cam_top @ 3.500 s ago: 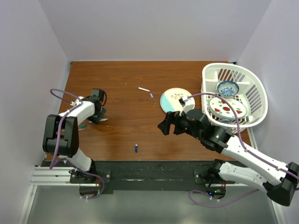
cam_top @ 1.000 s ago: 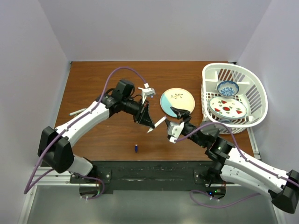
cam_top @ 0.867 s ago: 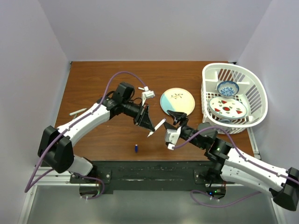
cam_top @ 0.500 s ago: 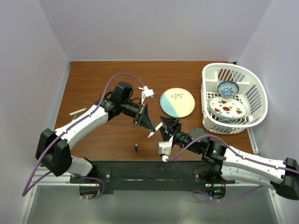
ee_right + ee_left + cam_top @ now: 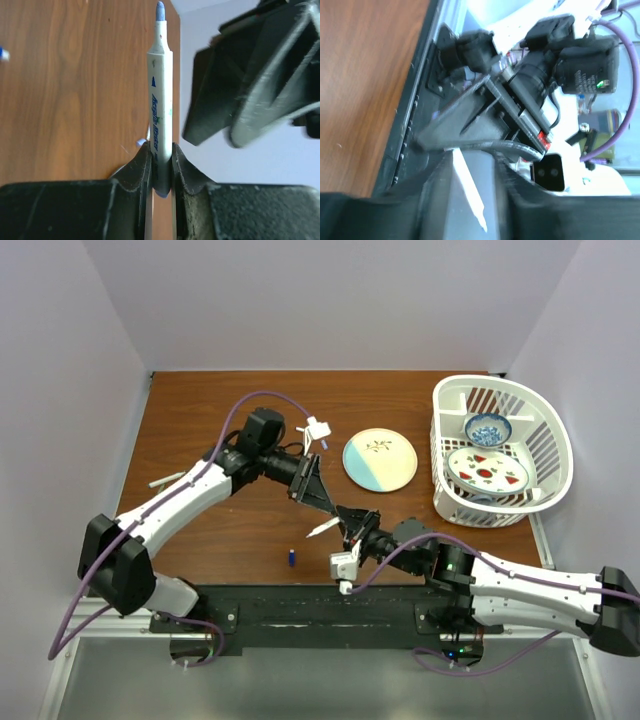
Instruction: Insert the pens into the pen caps
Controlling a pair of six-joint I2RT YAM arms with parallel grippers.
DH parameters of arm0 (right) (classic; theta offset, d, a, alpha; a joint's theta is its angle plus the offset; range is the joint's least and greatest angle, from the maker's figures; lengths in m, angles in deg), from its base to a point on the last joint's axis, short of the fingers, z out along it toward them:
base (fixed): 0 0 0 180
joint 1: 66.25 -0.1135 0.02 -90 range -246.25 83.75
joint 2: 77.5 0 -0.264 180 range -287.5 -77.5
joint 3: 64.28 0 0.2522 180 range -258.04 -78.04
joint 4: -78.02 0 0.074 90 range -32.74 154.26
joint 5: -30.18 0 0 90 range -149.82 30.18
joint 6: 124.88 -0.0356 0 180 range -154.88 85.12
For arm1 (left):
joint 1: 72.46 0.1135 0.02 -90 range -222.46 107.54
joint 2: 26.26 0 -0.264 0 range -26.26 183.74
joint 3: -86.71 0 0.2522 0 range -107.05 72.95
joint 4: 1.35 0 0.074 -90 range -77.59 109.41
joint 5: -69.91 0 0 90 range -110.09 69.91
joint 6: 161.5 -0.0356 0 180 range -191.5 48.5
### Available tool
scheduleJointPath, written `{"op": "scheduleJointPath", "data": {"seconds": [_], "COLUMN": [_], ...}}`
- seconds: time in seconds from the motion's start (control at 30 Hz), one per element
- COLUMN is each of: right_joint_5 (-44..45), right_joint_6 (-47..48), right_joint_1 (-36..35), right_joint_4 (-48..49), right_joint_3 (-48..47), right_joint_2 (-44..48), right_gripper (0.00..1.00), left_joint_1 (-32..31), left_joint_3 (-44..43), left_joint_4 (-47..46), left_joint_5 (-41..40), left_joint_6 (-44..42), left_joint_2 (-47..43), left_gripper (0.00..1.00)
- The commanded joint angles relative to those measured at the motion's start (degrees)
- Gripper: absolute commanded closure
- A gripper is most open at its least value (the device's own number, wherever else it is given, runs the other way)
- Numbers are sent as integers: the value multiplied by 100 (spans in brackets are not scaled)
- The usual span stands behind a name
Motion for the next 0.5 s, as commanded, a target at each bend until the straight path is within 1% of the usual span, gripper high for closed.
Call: {"op": "scheduleJointPath", "data": {"seconds": [0.0,0.03,0.07,0.1,0.13,0.17,0.2,0.23,0.27,0.3,0.33,0.37,0.4,0.43,0.47], "right_joint_5": [-697,-802,-803,-1003,-1014,-979,-692,-445,-34,405,1332,1541,1700,1911,1982], "right_joint_6": [-1456,-1705,-1977,-2693,-3074,-3470,-4370,-4866,-5358,-6364,-6826,-7266,-7679,-7797,-7963], "right_joint_1": [-40,-39,-48,-57,-57,-48,-48,-57,-40,-48,-40,-39,-39,-48,-40], "right_joint_4": [818,941,1377,1669,1941,2292,2417,2479,2210,1868,1456,521,111,-180,-470], "right_joint_3": [203,291,405,650,739,810,836,802,697,339,118,-119,-496,-630,-692], "right_joint_2": [103,216,278,357,532,612,683,718,744,736,692,527,447,368,341], "right_gripper": [100,100,100,100,100,100,100,100,100,100,100,100,100,100,100], "left_joint_1": [224,329,600,777,961,1329,1533,1726,2076,2245,2403,2613,2650,2651,2581], "left_joint_3": [-852,-1105,-1247,-1361,-1554,-1643,-1740,-1871,-1925,-1960,-1908,-1855,-1837,-1924,-1977], "left_joint_4": [-183,-104,-60,-34,-59,-60,10,80,81,81,-102,-234,-314,-271,-245], "left_joint_5": [-422,-615,-973,-1160,-1353,-1921,-2248,-2486,-2654,-2865,-2893,-2928,-3094,-3313,-3724], "left_joint_6": [106,133,133,133,116,81,54,124,176,273,517,598,608,477,406], "left_joint_2": [16,42,129,182,244,384,489,604,874,1016,1148,1367,1482,1605,1807], "left_gripper": [45,43,41,40,39,39,39,39,39,39,38,38,38,37,37]}}
